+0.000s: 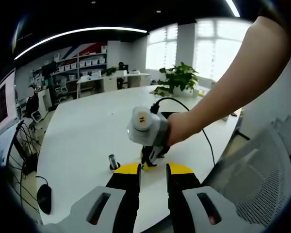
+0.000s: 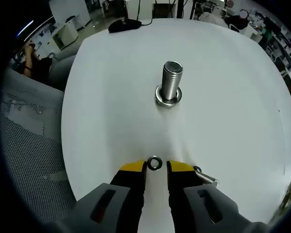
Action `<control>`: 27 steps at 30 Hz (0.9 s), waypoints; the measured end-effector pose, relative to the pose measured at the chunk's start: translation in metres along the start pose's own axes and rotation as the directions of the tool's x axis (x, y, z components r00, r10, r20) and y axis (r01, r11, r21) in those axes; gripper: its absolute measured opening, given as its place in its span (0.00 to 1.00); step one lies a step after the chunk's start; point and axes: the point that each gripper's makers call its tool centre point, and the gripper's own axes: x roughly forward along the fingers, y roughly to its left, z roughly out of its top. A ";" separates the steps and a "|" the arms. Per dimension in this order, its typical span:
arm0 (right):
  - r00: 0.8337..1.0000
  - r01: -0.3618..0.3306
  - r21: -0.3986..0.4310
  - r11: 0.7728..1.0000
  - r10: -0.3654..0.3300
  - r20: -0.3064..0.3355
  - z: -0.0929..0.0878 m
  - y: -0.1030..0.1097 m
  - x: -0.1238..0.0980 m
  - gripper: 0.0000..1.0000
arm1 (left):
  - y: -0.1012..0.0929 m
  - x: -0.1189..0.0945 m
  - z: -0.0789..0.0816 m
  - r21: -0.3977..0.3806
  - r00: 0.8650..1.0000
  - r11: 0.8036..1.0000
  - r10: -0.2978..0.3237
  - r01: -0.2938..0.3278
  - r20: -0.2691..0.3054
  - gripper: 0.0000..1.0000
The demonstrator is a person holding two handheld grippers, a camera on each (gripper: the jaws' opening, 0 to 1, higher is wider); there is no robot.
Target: Place the washer onto the threaded stud by aligning its center hole with the stud, sliding it down to the base, and recovering from edge contact or off-axis alignment until the washer reaches the visible bottom stop.
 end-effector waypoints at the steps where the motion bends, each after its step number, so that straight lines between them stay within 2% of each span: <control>1: 1.000 0.000 -0.006 1.000 0.000 -0.003 0.000 0.000 0.000 0.19 | 0.000 0.000 0.000 -0.001 1.000 1.000 0.000 0.000 0.000 0.19; 5: 1.000 -0.001 -0.012 1.000 0.001 -0.015 0.000 -0.001 0.000 0.18 | 0.001 0.000 0.000 -0.005 1.000 1.000 0.001 -0.001 0.001 0.19; 13: 0.995 -0.017 -0.080 0.997 0.009 -0.094 0.002 0.000 0.002 0.15 | 0.001 0.000 -0.001 -0.005 1.000 1.000 0.000 0.000 -0.003 0.19; 20: 0.984 0.006 -0.134 0.991 -0.029 -0.175 0.002 0.002 0.003 0.15 | 0.001 0.000 -0.001 -0.006 1.000 1.000 0.003 -0.003 -0.003 0.18; 27: 0.983 0.021 -0.166 0.986 -0.051 -0.176 0.001 0.002 0.002 0.14 | 0.002 0.000 -0.001 -0.004 1.000 1.000 0.005 -0.005 -0.004 0.18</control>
